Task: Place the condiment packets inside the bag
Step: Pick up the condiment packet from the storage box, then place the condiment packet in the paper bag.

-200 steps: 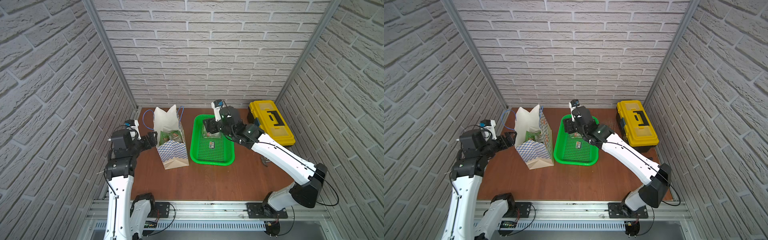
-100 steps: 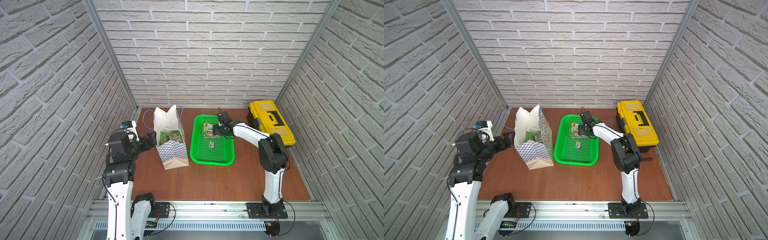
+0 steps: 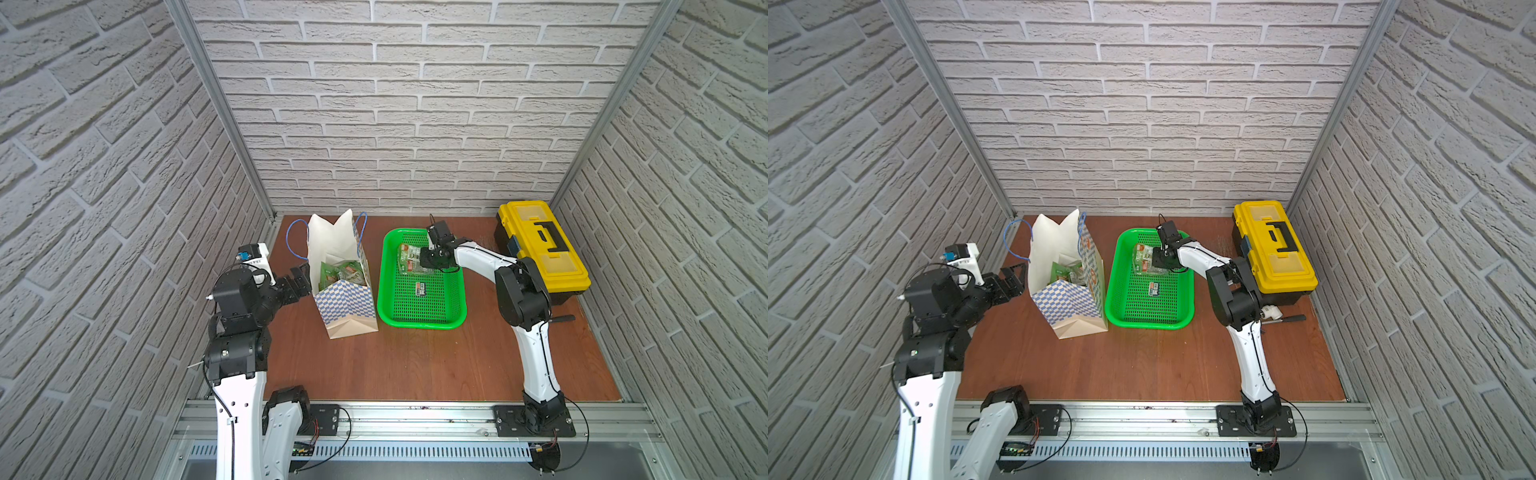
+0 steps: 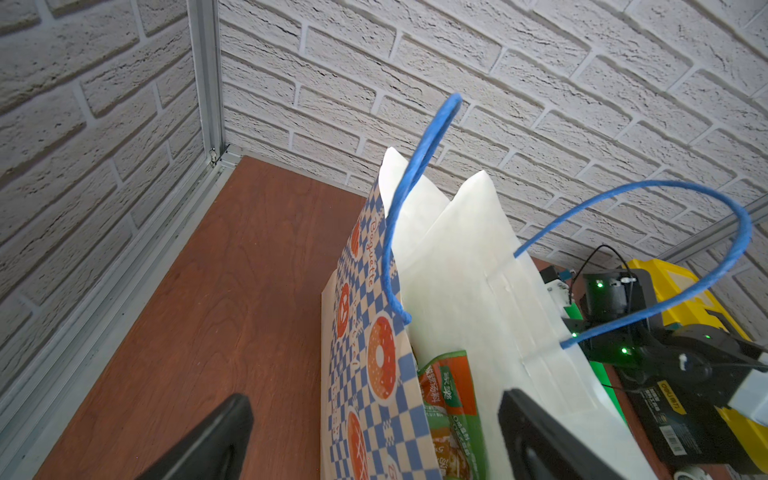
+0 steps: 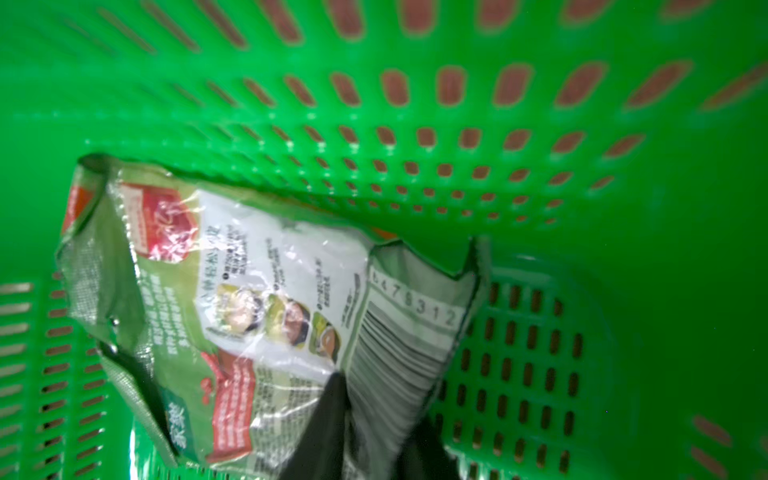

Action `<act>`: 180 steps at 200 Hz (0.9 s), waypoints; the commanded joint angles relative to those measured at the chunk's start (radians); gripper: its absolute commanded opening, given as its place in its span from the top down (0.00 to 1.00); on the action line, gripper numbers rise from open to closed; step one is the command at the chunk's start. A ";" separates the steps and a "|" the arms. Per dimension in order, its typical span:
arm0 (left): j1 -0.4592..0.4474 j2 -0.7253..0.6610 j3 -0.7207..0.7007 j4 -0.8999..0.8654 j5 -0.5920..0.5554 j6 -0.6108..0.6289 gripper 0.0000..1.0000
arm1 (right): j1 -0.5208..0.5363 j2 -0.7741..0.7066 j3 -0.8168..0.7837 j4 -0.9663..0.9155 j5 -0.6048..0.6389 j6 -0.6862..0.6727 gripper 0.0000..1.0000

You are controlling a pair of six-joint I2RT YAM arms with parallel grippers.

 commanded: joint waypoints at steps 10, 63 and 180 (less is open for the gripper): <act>0.000 -0.031 -0.013 0.032 -0.074 -0.034 0.02 | 0.013 -0.170 -0.073 0.047 -0.035 0.010 0.97; -0.016 -0.040 0.024 -0.025 -0.165 -0.128 0.02 | 0.054 -0.423 -0.116 0.055 -0.044 -0.007 0.97; 0.206 0.008 -0.107 -0.178 -0.335 -0.415 0.02 | 0.459 -0.728 -0.012 0.065 0.216 -0.252 0.97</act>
